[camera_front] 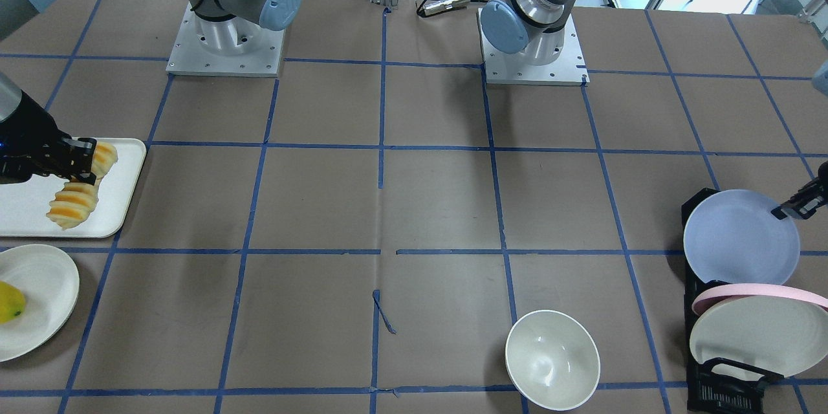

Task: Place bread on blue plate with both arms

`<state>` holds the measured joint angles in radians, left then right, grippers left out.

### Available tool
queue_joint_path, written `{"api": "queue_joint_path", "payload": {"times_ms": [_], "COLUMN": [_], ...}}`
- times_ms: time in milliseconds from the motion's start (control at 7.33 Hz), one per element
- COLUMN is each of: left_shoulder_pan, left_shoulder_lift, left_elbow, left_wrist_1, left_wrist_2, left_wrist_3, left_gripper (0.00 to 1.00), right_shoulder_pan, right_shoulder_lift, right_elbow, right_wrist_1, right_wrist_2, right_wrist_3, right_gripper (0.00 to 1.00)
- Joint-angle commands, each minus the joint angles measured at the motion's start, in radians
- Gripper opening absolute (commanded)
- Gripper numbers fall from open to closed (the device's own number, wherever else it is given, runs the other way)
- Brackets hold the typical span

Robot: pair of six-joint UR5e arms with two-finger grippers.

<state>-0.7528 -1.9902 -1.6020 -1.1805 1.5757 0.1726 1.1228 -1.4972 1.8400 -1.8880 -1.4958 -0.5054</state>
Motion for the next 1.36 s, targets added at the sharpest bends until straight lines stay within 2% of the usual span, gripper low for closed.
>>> {"api": "queue_joint_path", "payload": {"times_ms": [0,273,545,955,1091,1227], "left_shoulder_pan": [0.001,-0.013,-0.026,-0.207,-0.327,-0.443], "left_shoulder_lift": [0.081,0.149,0.198,0.295,0.339,0.359], "left_elbow": [0.007,0.002,-0.018,-0.091,-0.088,-0.087], "left_wrist_1": [-0.166,-0.284,-0.423,-0.442,-0.439,-0.421], "left_wrist_2": [-0.037,-0.057,-0.17,-0.224,-0.271,-0.273], "left_wrist_3": [-0.007,-0.031,-0.038,-0.096,-0.14,-0.213], "left_gripper": [0.0,0.0,0.0,0.0,0.0,0.0], "right_shoulder_pan": [0.083,0.121,0.204,0.303,0.343,0.354], "right_shoulder_lift": [0.008,0.011,0.006,0.009,0.011,0.012], "right_elbow": [-0.135,-0.166,-0.17,-0.196,-0.196,-0.196], "right_wrist_1": [0.145,0.19,0.181,0.181,0.178,0.176], "right_wrist_2": [-0.008,-0.011,-0.044,-0.031,-0.029,-0.029], "right_wrist_3": [0.117,0.187,0.238,0.309,0.318,0.35], "right_gripper": [0.0,0.0,0.0,0.0,0.0,0.0]}}
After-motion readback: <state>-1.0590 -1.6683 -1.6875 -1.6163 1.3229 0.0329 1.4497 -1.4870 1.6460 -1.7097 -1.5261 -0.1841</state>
